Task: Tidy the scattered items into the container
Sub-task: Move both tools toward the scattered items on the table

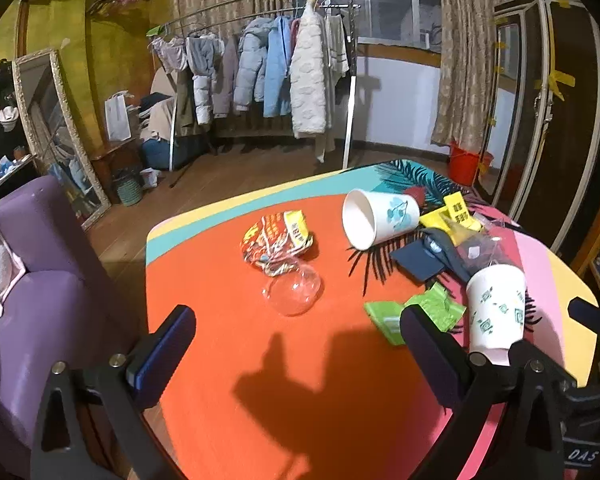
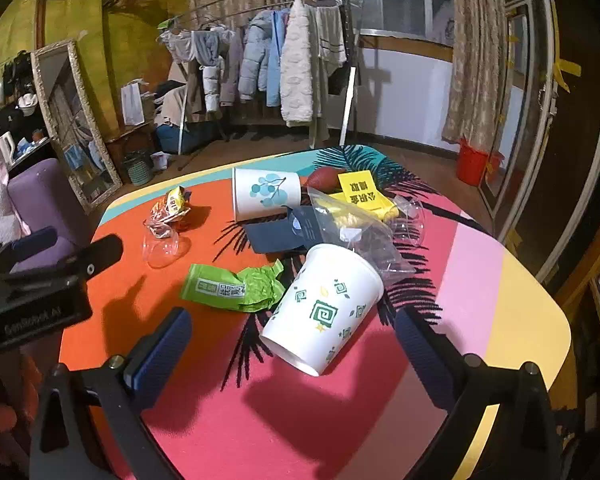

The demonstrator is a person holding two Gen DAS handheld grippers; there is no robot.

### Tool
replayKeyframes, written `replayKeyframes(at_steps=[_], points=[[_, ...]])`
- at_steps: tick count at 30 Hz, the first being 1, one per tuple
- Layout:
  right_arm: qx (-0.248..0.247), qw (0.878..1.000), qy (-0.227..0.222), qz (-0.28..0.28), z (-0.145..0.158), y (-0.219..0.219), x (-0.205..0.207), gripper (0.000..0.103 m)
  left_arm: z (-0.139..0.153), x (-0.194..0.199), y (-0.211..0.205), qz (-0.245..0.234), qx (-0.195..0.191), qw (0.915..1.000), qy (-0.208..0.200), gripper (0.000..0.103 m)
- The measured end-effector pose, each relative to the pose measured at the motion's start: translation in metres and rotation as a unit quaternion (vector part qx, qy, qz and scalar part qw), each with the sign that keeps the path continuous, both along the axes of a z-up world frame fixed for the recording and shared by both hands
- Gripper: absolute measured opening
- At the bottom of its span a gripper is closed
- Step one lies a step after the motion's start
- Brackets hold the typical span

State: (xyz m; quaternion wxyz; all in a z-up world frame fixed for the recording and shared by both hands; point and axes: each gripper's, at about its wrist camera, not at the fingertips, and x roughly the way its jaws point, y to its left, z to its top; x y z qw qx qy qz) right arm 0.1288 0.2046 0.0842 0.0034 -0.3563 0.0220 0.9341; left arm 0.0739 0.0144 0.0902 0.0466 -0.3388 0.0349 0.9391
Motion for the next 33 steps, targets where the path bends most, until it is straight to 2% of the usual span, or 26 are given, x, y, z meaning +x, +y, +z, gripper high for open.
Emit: replayKeyframes(at_steps=[20, 33], points=[[-0.010, 0.999, -0.004, -0.035, -0.002, -0.001, 0.008, 0.103, 0.011, 0.020, -0.017, 0.024, 0.009, 0.9996, 0.011, 0.103], [0.001, 0.999, -0.033, -0.037, -0.022, -0.006, -0.001, 0.103, -0.005, 0.014, -0.019, 0.022, 0.006, 0.9997, -0.007, 0.103]])
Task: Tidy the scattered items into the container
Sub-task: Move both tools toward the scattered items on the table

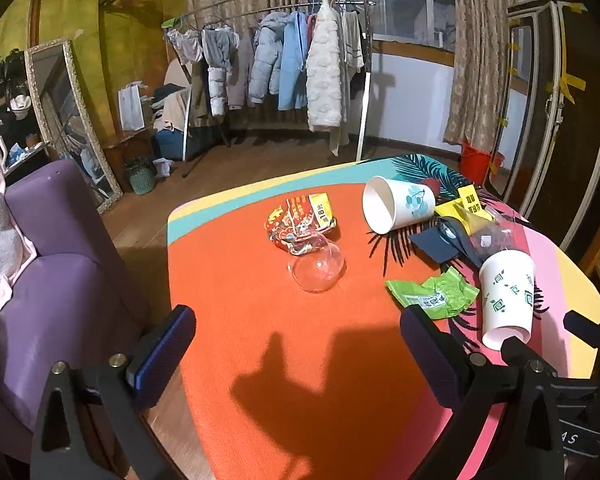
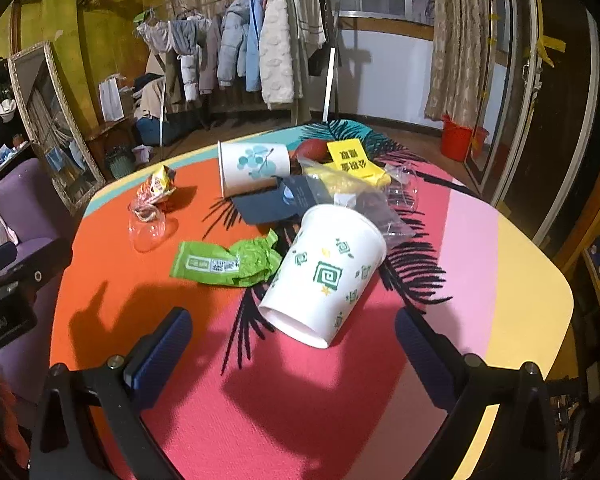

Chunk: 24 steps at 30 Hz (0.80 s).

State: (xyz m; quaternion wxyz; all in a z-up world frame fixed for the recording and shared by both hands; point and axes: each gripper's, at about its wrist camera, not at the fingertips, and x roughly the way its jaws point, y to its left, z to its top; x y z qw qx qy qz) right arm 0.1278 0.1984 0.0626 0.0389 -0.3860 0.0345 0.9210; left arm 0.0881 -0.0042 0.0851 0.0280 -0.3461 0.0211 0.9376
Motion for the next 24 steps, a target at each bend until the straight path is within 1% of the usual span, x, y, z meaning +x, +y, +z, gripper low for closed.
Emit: replayKeyframes(at_steps=[3, 7, 11, 15, 21, 24], points=[[0.001, 1.000, -0.003, -0.003, -0.001, 0.002, 0.001, 0.103, -0.003, -0.003, 0.001, 0.001, 0.007, 1.0000, -0.003, 0.103], [0.004, 1.000, -0.007, -0.019, 0.001, 0.012, 0.004, 0.103, -0.007, -0.009, 0.000, 0.022, -0.004, 0.9997, 0.006, 0.103], [-0.002, 0.999, -0.015, -0.036, 0.000, 0.023, 0.000, 0.103, -0.012, -0.022, -0.002, 0.016, 0.006, 0.9999, -0.001, 0.103], [-0.003, 0.999, -0.025, -0.040, 0.000, 0.025, -0.009, 0.103, -0.018, -0.041, -0.009, 0.013, 0.000, 0.9998, -0.014, 0.103], [-0.036, 0.996, -0.044, -0.062, -0.007, 0.031, -0.025, 0.103, -0.023, -0.061, -0.022, 0.014, 0.005, 0.9996, -0.022, 0.103], [-0.037, 0.996, -0.043, -0.067, -0.008, 0.031, -0.026, 0.103, -0.029, -0.066, -0.021, 0.011, 0.006, 0.9996, -0.026, 0.103]])
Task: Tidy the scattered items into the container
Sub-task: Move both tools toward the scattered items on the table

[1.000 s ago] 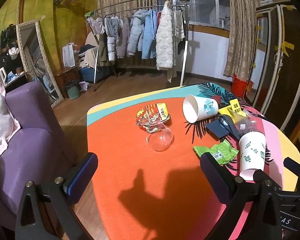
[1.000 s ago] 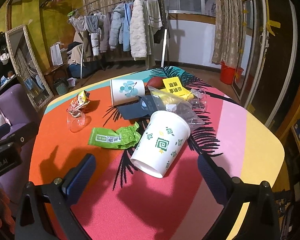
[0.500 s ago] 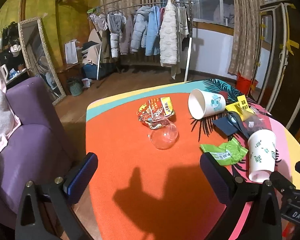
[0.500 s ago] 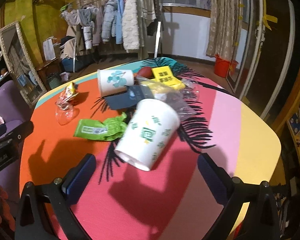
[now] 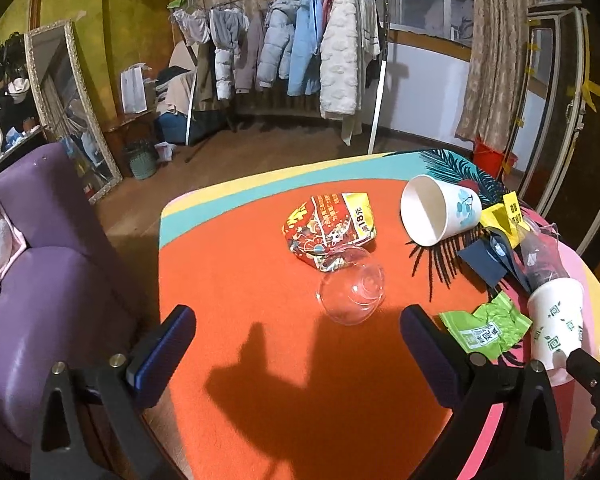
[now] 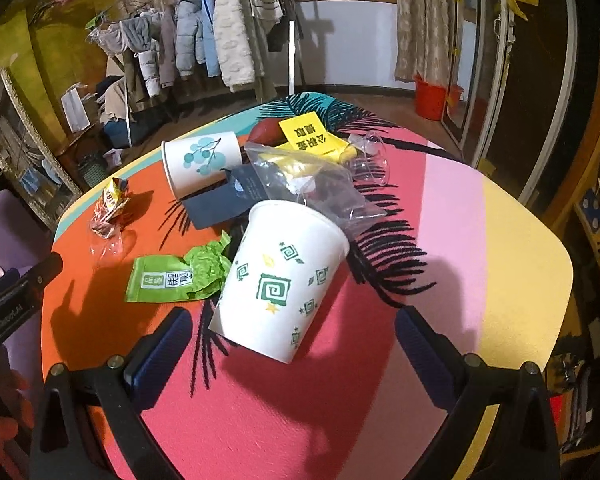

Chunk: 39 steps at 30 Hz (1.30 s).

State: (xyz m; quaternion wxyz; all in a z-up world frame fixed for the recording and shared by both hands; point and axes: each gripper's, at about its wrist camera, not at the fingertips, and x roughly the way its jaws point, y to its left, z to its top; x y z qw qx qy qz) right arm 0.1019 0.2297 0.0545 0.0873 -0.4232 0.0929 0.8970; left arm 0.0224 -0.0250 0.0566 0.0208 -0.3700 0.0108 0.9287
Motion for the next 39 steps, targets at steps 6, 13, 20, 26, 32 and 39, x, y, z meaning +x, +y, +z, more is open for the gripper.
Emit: replayKeyframes(at_steps=[6, 13, 20, 26, 32, 39], points=[[0.005, 1.000, -0.001, -0.005, -0.006, -0.002, -0.003, 0.103, -0.005, -0.005, 0.017, -0.036, -0.002, 0.9993, 0.010, 0.103], [0.016, 1.000, 0.002, -0.009, -0.016, -0.004, -0.005, 0.103, -0.014, -0.019, 0.029, -0.072, -0.003, 0.9974, -0.001, 0.103], [0.007, 1.000, -0.004, -0.004, -0.017, -0.008, -0.013, 0.103, -0.025, -0.031, 0.039, -0.080, 0.011, 0.9964, -0.027, 0.103], [-0.016, 1.000, -0.001, -0.011, -0.016, -0.007, -0.014, 0.103, -0.034, -0.038, 0.042, -0.084, 0.012, 0.9954, -0.044, 0.103], [-0.023, 1.000, -0.014, -0.004, -0.023, -0.011, -0.021, 0.103, -0.037, -0.042, 0.043, -0.089, 0.025, 0.9940, -0.059, 0.103], [-0.035, 0.999, -0.012, -0.010, -0.016, -0.008, -0.024, 0.103, -0.035, -0.050, 0.037, -0.091, 0.050, 0.9918, -0.075, 0.103]])
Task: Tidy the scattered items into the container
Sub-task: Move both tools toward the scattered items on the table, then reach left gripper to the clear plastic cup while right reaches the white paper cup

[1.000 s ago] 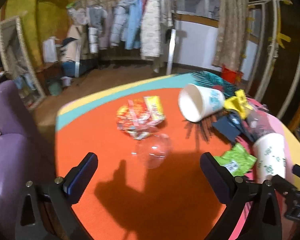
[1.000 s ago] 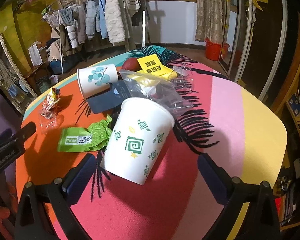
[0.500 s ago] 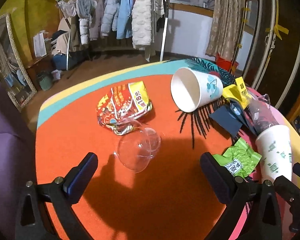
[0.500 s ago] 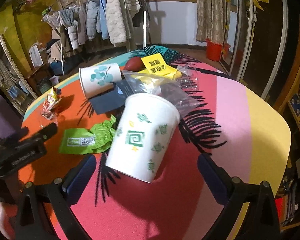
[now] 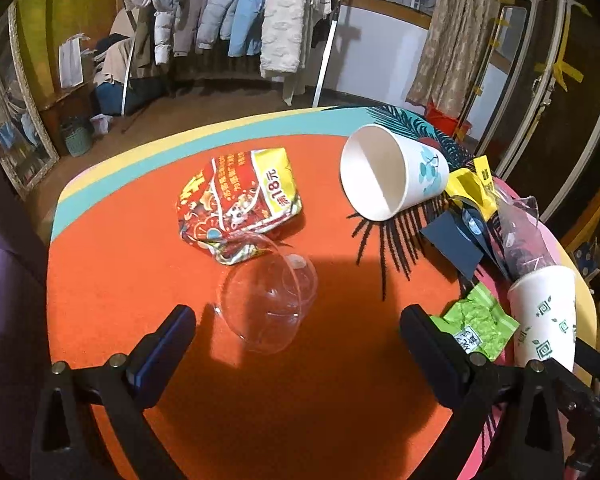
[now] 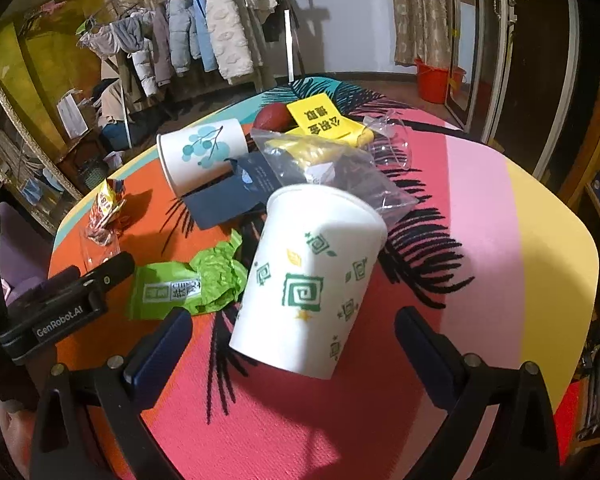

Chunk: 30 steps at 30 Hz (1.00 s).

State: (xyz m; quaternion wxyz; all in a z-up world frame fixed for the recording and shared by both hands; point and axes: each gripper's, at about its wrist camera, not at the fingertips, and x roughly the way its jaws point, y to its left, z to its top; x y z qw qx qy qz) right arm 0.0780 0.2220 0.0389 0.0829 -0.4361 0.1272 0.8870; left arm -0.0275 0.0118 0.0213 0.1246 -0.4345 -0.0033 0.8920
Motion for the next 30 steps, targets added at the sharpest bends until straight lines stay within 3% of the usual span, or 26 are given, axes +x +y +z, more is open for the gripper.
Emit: replayKeyframes(at_steps=[7, 15, 22, 30], points=[[-0.002, 1.000, 0.007, -0.003, -0.004, 0.003, 0.001, 0.103, 0.001, 0.002, 0.005, -0.012, 0.002, 0.9999, 0.009, 0.103], [0.009, 1.000, 0.014, 0.010, -0.009, -0.001, -0.002, 0.103, 0.010, 0.002, 0.010, -0.004, -0.040, 0.9964, 0.075, 0.103], [0.023, 1.000, 0.018, 0.010, -0.009, -0.004, -0.004, 0.103, 0.008, -0.001, 0.007, -0.025, -0.008, 0.9979, 0.060, 0.103], [0.027, 1.000, 0.013, 0.008, -0.014, -0.006, -0.006, 0.103, 0.006, -0.001, 0.010, -0.031, -0.017, 0.9975, 0.062, 0.103]])
